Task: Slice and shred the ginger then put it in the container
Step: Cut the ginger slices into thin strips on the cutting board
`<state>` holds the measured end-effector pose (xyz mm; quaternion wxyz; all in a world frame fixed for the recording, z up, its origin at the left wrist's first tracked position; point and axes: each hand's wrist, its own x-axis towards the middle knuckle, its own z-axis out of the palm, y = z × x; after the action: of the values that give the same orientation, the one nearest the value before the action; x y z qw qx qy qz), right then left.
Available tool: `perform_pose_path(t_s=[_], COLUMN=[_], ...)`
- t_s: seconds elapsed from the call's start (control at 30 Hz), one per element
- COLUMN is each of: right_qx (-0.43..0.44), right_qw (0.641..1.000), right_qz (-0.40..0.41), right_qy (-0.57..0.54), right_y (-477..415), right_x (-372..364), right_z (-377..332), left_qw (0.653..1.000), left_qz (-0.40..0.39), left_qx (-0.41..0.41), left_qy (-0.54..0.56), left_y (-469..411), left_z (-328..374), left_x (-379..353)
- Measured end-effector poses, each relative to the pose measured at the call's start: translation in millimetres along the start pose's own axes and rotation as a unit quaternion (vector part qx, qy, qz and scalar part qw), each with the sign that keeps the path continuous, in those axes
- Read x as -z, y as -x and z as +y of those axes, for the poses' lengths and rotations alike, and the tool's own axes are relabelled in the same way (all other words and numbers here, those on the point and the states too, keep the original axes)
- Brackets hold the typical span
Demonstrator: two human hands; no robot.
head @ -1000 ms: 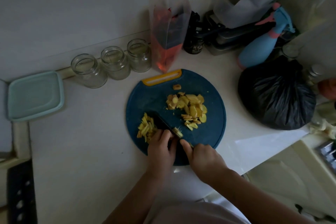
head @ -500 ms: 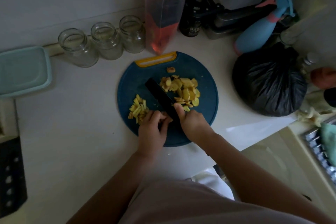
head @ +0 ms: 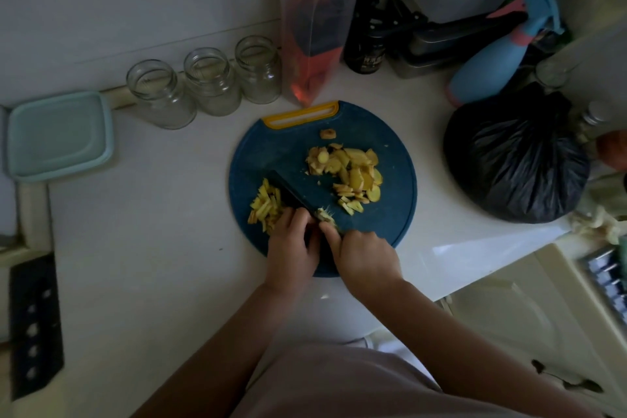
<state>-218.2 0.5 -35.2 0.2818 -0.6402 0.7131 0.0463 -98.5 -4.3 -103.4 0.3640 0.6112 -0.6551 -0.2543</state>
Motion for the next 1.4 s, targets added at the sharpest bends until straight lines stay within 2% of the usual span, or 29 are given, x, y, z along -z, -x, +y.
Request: perform_pose_path(t_s=[0.5, 0.87, 1.1, 1.2, 1.33, 1.4], right_qx=[-0.010, -0.025, -0.046, -0.058, -0.095, -0.087], right_qw=[0.999, 0.998, 0.996, 0.991, 0.965, 0.965], right_qz=[-0.030, 0.001, -0.001, -0.018, -0.047, -0.046], right_qy=[-0.032, -0.054, -0.071, -0.116, -0.241, -0.242], right_y=[-19, -21, -21, -11, -2, 2], right_x=[-3, -4, -1, -2, 6, 10], right_z=[-21, -28, -18, 0, 17, 20], left_qw=[1.000, 1.000, 0.999, 0.999, 0.998, 0.997], left_qz=[0.006, 0.007, 0.004, 0.004, 0.023, 0.022], left_qx=[0.007, 0.009, -0.005, 0.001, -0.039, -0.059], left_qy=[0.005, -0.003, 0.033, 0.049, 0.050, 0.038], left_y=[0, -2, -2, -2, -2, 0], left_z=[-3, -1, -3, -4, -6, -9], left_x=[0, 2, 4, 4, 1, 0])
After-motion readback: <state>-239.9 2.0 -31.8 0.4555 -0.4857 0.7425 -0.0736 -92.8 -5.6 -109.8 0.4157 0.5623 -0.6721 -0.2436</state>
